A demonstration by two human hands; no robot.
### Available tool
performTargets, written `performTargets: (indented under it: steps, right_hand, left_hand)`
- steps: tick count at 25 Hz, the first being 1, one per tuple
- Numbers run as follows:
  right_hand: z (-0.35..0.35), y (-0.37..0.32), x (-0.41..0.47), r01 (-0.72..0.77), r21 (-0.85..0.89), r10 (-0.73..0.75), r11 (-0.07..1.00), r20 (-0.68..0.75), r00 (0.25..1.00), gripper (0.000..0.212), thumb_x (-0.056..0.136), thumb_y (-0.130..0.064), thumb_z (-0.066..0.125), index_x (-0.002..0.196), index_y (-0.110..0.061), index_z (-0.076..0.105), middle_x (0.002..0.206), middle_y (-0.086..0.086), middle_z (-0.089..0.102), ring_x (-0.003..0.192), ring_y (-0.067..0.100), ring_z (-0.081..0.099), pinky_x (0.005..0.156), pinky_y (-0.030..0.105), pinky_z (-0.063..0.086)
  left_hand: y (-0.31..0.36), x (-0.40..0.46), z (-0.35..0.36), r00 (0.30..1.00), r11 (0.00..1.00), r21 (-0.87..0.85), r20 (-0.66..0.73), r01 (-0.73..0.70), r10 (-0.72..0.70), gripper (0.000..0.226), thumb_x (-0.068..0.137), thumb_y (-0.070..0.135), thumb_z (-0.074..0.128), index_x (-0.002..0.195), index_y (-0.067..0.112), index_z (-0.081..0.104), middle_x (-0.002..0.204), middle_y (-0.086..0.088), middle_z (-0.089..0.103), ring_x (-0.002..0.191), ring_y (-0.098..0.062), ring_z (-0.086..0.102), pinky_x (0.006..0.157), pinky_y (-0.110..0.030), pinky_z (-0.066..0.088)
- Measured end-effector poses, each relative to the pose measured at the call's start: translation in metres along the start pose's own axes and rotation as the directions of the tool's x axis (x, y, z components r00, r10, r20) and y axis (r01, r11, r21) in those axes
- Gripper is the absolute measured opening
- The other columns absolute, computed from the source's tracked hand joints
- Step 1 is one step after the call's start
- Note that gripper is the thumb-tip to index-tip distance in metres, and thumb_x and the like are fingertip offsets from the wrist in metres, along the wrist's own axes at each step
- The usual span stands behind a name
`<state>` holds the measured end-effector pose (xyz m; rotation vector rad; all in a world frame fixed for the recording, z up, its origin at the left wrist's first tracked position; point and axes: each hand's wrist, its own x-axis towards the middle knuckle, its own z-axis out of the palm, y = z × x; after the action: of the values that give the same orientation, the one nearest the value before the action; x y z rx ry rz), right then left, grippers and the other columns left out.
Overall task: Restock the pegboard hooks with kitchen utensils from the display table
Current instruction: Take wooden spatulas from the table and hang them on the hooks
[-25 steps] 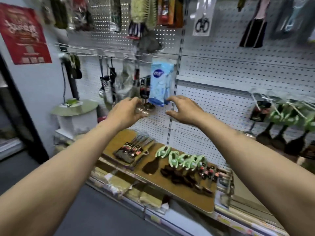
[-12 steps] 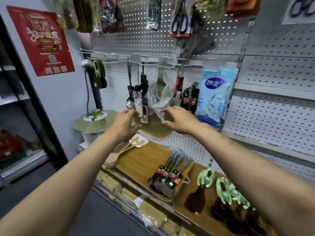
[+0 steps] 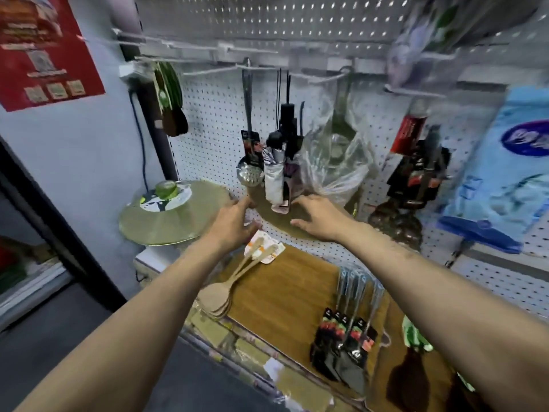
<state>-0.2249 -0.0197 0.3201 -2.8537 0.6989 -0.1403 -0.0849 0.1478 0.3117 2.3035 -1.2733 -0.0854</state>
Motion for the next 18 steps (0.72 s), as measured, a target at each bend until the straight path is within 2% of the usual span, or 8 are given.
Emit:
performTargets:
  steps: [4,8,10,12,14,16,18]
  right_hand:
    - [0.08,-0.006,0.066,-0.202,0.052,0.193,0.978,0.132,0.972,0.051,0.094,-0.044,0.06,0.137,-0.018,0.053,0.138,0.011,0.056,0.129,0.031,0.051,0.101,0.039,0.045]
    - [0.16,-0.01,0.101,-0.411,0.124,0.366,0.903,0.281,0.887,0.041,0.093,-0.043,0.06,0.128,-0.021,0.06,0.132,0.005,0.061,0.12,0.027,0.057,0.096,0.037,0.049]
    - [0.206,-0.014,0.119,-0.524,0.189,0.432,0.831,0.375,0.82,0.035,0.093,-0.041,0.061,0.122,-0.021,0.064,0.127,0.003,0.065,0.116,0.025,0.059,0.091,0.034,0.051]
    - [0.249,-0.021,0.135,-0.652,0.289,0.501,0.701,0.452,0.738,0.03,0.093,-0.04,0.063,0.113,-0.019,0.069,0.118,0.002,0.069,0.109,0.023,0.063,0.085,0.029,0.05]
    - [0.29,-0.029,0.153,-0.752,0.394,0.566,0.528,0.498,0.657,0.028,0.092,-0.038,0.065,0.103,-0.015,0.073,0.106,0.004,0.072,0.1,0.022,0.066,0.078,0.028,0.049]
    - [0.326,-0.039,0.171,-0.826,0.477,0.624,0.302,0.556,0.549,0.027,0.09,-0.033,0.068,0.096,-0.008,0.073,0.095,0.008,0.073,0.09,0.024,0.069,0.073,0.03,0.052]
    - [0.373,-0.044,0.191,-0.845,0.532,0.645,0.043,0.631,0.43,0.033,0.084,-0.034,0.071,0.099,-0.005,0.072,0.099,0.013,0.073,0.09,0.031,0.071,0.078,0.038,0.059]
  left_hand:
    - [-0.089,0.074,0.042,0.981,1.0,0.007,0.195,-0.003,0.002,0.048,0.087,0.032,0.068,0.13,0.018,0.052,0.124,-0.01,0.061,0.112,-0.028,0.058,0.095,-0.037,0.048]
    - [-0.16,0.119,0.095,0.918,1.0,-0.009,0.396,0.023,-0.018,0.047,0.087,0.034,0.066,0.129,0.015,0.055,0.124,-0.009,0.063,0.114,-0.03,0.057,0.09,-0.034,0.044]
    - [-0.193,0.133,0.124,0.878,0.997,-0.035,0.476,0.07,-0.045,0.042,0.087,0.032,0.066,0.124,0.013,0.058,0.118,-0.011,0.066,0.11,-0.031,0.06,0.086,-0.033,0.045]
    - [-0.224,0.139,0.152,0.841,0.997,-0.048,0.54,0.068,-0.031,0.033,0.089,0.025,0.063,0.119,0.011,0.061,0.111,-0.012,0.067,0.106,-0.031,0.062,0.082,-0.031,0.044]
    - [-0.253,0.141,0.175,0.82,0.997,-0.063,0.572,0.049,-0.004,0.025,0.091,0.024,0.06,0.113,0.012,0.062,0.106,-0.012,0.068,0.101,-0.033,0.064,0.079,-0.033,0.047]
    - [-0.276,0.141,0.191,0.809,0.992,-0.091,0.588,0.087,-0.017,0.028,0.092,0.025,0.06,0.115,0.008,0.061,0.107,-0.015,0.069,0.101,-0.035,0.064,0.079,-0.037,0.05]
    - [-0.298,0.142,0.21,0.777,0.98,-0.116,0.627,0.162,-0.054,0.038,0.09,0.034,0.062,0.116,0.006,0.06,0.107,-0.016,0.069,0.102,-0.034,0.064,0.083,-0.039,0.051]
